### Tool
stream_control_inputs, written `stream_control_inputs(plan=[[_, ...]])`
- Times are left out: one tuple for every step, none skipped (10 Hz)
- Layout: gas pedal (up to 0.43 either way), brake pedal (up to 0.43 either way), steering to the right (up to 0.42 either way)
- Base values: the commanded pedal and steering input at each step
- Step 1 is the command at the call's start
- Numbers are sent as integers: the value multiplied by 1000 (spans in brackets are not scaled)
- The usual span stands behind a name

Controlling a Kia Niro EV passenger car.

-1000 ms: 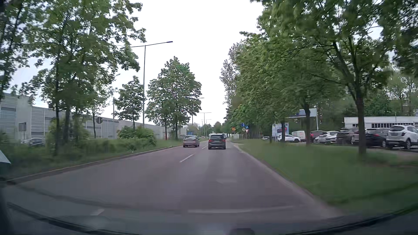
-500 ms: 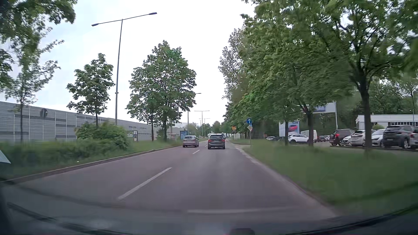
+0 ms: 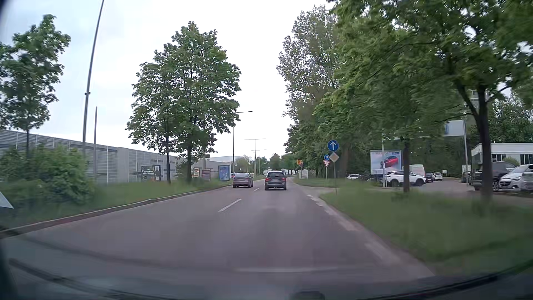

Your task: Follow the waypoints while adhering to traffic rules and regulations

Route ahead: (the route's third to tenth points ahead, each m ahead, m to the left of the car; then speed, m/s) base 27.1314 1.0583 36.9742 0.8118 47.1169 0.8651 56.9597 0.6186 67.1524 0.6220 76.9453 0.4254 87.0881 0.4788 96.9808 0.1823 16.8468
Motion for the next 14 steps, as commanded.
stream_control_inputs(plan=[[220, 0, 2], [209, 0, 2], [209, 0, 2], [209, 0, 1], [197, 0, 1], [197, 0, 1], [197, 0, 1], [197, 0, -1], [197, 0, -3], [197, 0, -3], [197, 0, -3], [197, 0, -3], [197, 0, -3], [189, 0, -2]])
